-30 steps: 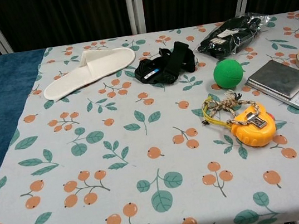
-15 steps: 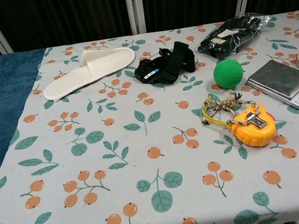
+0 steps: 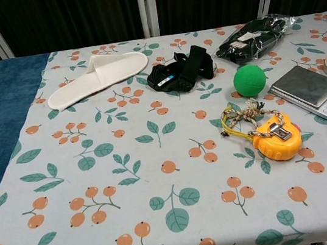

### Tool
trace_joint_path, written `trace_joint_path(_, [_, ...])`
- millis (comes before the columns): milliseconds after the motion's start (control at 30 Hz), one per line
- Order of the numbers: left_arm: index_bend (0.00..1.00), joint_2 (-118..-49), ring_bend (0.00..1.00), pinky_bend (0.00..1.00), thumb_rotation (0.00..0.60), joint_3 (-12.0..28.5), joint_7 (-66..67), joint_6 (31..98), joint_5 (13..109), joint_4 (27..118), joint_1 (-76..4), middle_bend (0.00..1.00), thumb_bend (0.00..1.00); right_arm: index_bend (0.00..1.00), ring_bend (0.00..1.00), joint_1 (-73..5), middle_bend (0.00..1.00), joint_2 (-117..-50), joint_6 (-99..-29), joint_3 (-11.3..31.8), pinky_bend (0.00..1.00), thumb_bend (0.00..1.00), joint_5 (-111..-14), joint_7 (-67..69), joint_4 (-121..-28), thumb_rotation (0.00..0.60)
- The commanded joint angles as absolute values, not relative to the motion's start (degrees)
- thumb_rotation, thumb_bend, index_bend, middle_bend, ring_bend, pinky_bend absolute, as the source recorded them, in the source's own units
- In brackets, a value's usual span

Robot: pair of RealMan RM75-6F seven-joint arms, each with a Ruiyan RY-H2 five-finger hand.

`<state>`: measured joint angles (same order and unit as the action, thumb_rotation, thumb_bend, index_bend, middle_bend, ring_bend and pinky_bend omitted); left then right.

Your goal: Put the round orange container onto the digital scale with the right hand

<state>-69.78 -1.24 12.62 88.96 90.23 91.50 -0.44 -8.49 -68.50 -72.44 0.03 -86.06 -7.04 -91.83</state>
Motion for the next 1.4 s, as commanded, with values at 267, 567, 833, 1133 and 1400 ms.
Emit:
trace_joint_path(267, [0.11, -70.18, 0.0, 0.0, 0.6, -1.61, 12.3, 89.26, 90.41, 90.55, 0.01, 0.08, 0.09, 0.0, 0.0, -12.53, 0.24, -71.78, -66.94, -0.02, 0.0, 0.76, -85.43, -9.07, -90.64, 0.6])
trace_joint_path(567, [0.11, -70.17, 0.0, 0.0, 0.6, -1.87, 11.28, 89.69, 90.45, 89.71, 0.57, 0.08, 0.09, 0.0, 0.0, -15.33, 0.23, -75.66, -62.62, 0.34, 0.0, 0.76, -83.2, -10.64, -87.84, 0.6])
trace_joint_path(833, [0.11, -70.44, 0.0, 0.0, 0.6, -1.83, 9.62, 89.49, 90.34, 88.71, 0.61, 0.08, 0.09, 0.0, 0.0, -16.59, 0.23, -77.15, -61.67, -0.12, 0.0, 0.81, -83.82, -8.47, -85.61, 0.6])
trace_joint_path(1133, [0.11, -70.5, 0.0, 0.0, 0.6, -1.8, 9.0, 89.81, 91.09, 88.35, 0.5, 0.09, 0.09, 0.0, 0.0, -17.2, 0.23, -77.68, -61.07, -0.91, 0.0, 0.83, -83.87, -7.64, -84.65, 0.6])
trace_joint_path(1400, [0.11, -70.47, 0.0, 0.0, 0.6, -1.76, 8.79, 89.66, 90.81, 88.28, 0.59, 0.09, 0.09, 0.0, 0.0, -17.74, 0.23, -78.03, -60.25, -1.3, 0.0, 0.85, -83.22, -7.9, -84.42, 0.6])
